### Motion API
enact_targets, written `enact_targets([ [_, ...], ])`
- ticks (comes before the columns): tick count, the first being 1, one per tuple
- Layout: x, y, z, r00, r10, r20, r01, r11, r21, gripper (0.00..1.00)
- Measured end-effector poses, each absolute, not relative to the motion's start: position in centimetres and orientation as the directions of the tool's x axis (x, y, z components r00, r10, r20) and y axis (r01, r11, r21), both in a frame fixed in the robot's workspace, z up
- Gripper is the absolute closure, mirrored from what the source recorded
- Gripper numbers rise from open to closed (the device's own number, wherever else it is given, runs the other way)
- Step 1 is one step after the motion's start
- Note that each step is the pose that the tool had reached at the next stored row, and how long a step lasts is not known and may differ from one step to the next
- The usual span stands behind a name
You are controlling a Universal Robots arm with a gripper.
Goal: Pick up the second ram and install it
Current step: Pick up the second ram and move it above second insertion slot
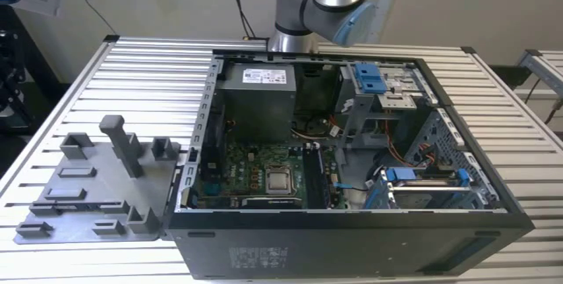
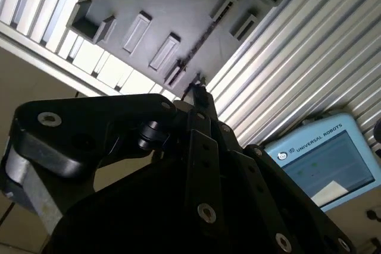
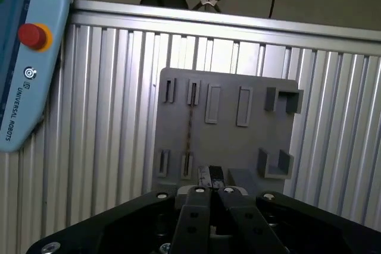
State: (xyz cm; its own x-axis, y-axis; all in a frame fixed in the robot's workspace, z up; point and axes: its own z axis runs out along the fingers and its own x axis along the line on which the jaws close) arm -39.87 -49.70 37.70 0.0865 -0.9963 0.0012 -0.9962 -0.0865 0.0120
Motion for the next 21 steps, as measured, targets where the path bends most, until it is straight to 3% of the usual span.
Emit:
enact_targets([
  [7,-39.87,-49.7,37.71,0.087,-0.996,0.001,-0.996,-0.087,0.012,0.88],
  [10,-39.87,-49.7,37.7,0.087,-0.996,0.001,-0.996,-0.087,0.012,0.7],
  [11,-39.87,-49.7,37.71,0.087,-0.996,0.001,-0.996,-0.087,0.012,0.7],
  [13,-39.87,-49.7,37.7,0.088,-0.996,0.001,-0.996,-0.088,0.012,0.58],
  [15,-39.87,-49.7,37.7,0.088,-0.996,0.001,-0.996,-0.088,0.012,0.58],
  [16,-39.87,-49.7,37.7,0.088,-0.996,0.001,-0.996,-0.088,0.012,0.52],
  [21,-39.87,-49.7,37.7,0.088,-0.996,0.001,-0.996,-0.088,0.012,0.52],
])
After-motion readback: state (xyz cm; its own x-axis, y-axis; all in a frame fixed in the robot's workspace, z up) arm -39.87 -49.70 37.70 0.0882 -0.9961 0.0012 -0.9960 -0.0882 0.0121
